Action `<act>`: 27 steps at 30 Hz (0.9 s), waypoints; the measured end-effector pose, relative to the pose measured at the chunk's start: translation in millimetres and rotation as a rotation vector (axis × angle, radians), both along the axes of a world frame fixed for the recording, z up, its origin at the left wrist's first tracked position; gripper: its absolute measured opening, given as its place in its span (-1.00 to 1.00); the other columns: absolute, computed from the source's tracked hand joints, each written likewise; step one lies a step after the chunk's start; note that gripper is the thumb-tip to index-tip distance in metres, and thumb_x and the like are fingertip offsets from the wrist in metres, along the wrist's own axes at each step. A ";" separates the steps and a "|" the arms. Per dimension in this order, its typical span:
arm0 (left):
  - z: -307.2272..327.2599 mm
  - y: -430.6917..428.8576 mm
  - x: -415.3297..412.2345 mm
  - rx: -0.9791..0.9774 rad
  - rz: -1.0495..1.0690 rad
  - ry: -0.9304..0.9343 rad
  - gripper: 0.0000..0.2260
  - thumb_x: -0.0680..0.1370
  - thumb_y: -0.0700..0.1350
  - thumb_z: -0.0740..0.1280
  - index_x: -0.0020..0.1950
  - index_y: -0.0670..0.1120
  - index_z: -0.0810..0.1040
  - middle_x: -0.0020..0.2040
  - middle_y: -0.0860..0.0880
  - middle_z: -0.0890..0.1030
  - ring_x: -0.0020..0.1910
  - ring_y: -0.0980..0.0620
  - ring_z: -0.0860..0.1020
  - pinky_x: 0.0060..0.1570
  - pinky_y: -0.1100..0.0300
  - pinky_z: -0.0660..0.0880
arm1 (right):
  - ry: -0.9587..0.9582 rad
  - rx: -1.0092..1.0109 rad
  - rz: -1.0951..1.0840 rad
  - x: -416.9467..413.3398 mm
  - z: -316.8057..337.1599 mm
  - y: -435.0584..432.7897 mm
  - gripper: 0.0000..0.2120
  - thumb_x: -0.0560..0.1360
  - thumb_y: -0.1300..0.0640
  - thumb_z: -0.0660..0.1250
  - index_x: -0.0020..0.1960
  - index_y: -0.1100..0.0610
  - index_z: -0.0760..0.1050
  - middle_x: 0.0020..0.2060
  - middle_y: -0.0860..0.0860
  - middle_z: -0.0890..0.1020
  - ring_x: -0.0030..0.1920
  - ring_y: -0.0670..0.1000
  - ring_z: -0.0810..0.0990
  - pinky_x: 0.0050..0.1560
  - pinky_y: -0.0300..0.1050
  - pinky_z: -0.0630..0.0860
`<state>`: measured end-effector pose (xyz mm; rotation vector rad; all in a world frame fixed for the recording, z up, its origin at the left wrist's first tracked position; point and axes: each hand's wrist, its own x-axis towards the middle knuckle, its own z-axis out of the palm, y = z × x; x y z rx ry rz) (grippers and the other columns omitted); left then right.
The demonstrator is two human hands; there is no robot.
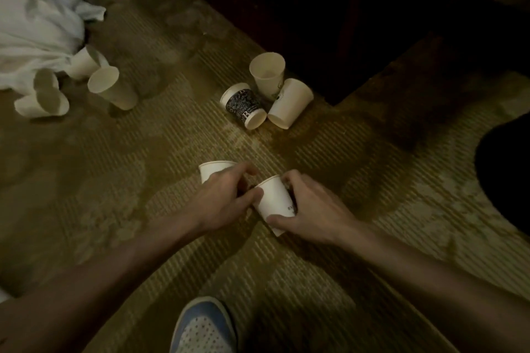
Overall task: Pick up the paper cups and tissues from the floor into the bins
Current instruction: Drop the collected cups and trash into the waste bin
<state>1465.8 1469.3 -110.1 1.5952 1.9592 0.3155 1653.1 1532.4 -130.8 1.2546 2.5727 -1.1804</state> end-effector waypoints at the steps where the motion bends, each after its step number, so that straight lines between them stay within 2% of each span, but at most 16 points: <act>1: -2.8 1.0 -2.5 -0.014 0.000 -0.028 -0.73 0.57 0.05 0.34 0.25 0.05 0.49 -0.15 0.12 0.57 -0.21 0.28 0.50 -0.24 0.38 0.38 | -0.002 -0.001 -0.004 -6.5 -2.0 0.6 -0.30 0.37 -0.23 0.45 0.35 -0.02 0.21 0.28 -0.01 0.43 0.21 0.02 0.46 0.12 0.00 0.49; 4: -5.4 4.1 -7.8 -0.036 -0.050 -0.105 -0.89 0.59 0.01 0.31 0.07 0.05 0.58 -0.14 0.12 0.58 -0.18 0.23 0.53 -0.14 0.18 0.49 | -0.004 -0.032 -0.042 -23.0 -7.4 4.1 -0.26 0.34 -0.19 0.51 0.33 0.00 0.19 0.28 0.00 0.45 0.21 0.04 0.48 0.04 -0.07 0.45; 7: -4.6 6.8 -10.8 -0.062 -0.106 -0.158 -0.89 0.60 -0.03 0.31 -0.05 -0.02 0.59 -0.15 0.07 0.59 -0.14 0.13 0.55 -0.10 0.06 0.51 | -0.029 -0.121 -0.065 -32.2 -8.1 4.1 -0.16 0.30 -0.24 0.52 0.38 -0.03 0.13 0.30 0.00 0.45 0.21 0.04 0.49 -0.03 -0.10 0.43; 9: -6.3 7.9 -12.4 -0.054 -0.130 -0.197 -0.88 0.60 -0.04 0.31 -0.10 -0.03 0.57 -0.18 0.08 0.58 -0.16 0.16 0.54 -0.12 0.15 0.47 | -0.045 -0.141 -0.071 -32.3 -3.7 2.2 -0.17 0.29 -0.29 0.50 0.36 -0.06 0.13 0.26 -0.01 0.46 0.15 0.02 0.51 -0.07 -0.10 0.47; 12: -7.4 7.5 -16.0 -0.006 -0.131 -0.301 -0.89 0.60 -0.06 0.31 -0.13 0.06 0.53 -0.26 0.16 0.56 -0.23 0.30 0.52 -0.25 0.38 0.36 | -0.080 -0.152 -0.070 -30.2 6.1 1.1 -0.26 0.32 -0.32 0.45 0.30 -0.08 0.16 0.19 -0.03 0.48 0.07 -0.01 0.52 -0.10 -0.09 0.52; 16: 0.8 9.0 -26.0 0.101 -0.092 -0.406 -0.90 0.58 -0.08 0.35 -0.14 0.07 0.58 -0.30 0.15 0.59 -0.27 0.26 0.54 -0.26 0.31 0.38 | -0.107 -0.185 -0.068 -41.7 23.3 6.7 -0.31 0.39 -0.26 0.42 0.33 -0.10 0.12 0.16 -0.04 0.48 0.01 -0.03 0.55 -0.24 -0.16 0.50; 19: 10.9 8.5 -46.7 0.184 0.070 -0.500 -0.92 0.56 -0.04 0.38 -0.11 0.05 0.65 -0.27 0.19 0.63 -0.32 0.25 0.55 -0.32 0.39 0.40 | -0.060 -0.161 -0.098 -58.1 38.9 10.6 -0.33 0.40 -0.27 0.40 0.34 -0.13 0.12 0.13 -0.06 0.49 -0.01 -0.05 0.56 -0.22 -0.13 0.55; 21: 12.4 3.2 -63.2 0.248 0.198 -0.491 -0.91 0.55 0.03 0.37 -0.10 0.09 0.65 -0.23 0.19 0.63 -0.26 0.28 0.55 -0.32 0.45 0.39 | -0.037 -0.170 -0.128 -60.0 50.5 8.4 -0.29 0.37 -0.30 0.39 0.36 -0.15 0.11 0.13 -0.07 0.50 0.01 -0.07 0.56 -0.15 -0.10 0.57; 23: 5.7 -3.4 -76.8 0.292 0.286 -0.437 -0.89 0.57 0.06 0.33 -0.09 0.10 0.62 -0.21 0.15 0.60 -0.23 0.30 0.51 -0.33 0.43 0.35 | -0.037 -0.196 -0.131 -50.8 59.5 5.9 -0.29 0.35 -0.34 0.38 0.35 -0.17 0.12 0.09 -0.13 0.51 -0.03 -0.14 0.57 -0.17 -0.15 0.58; 27: -17.3 -15.1 -79.4 0.207 0.255 -0.338 -0.94 0.57 0.12 0.26 -0.05 0.22 0.52 -0.05 0.15 0.52 -0.13 0.30 0.46 -0.22 0.32 0.31 | -0.044 -0.251 -0.204 -26.6 67.7 10.5 -0.32 0.34 -0.29 0.43 0.32 -0.16 0.18 0.03 -0.15 0.54 -0.06 -0.12 0.62 -0.16 -0.10 0.65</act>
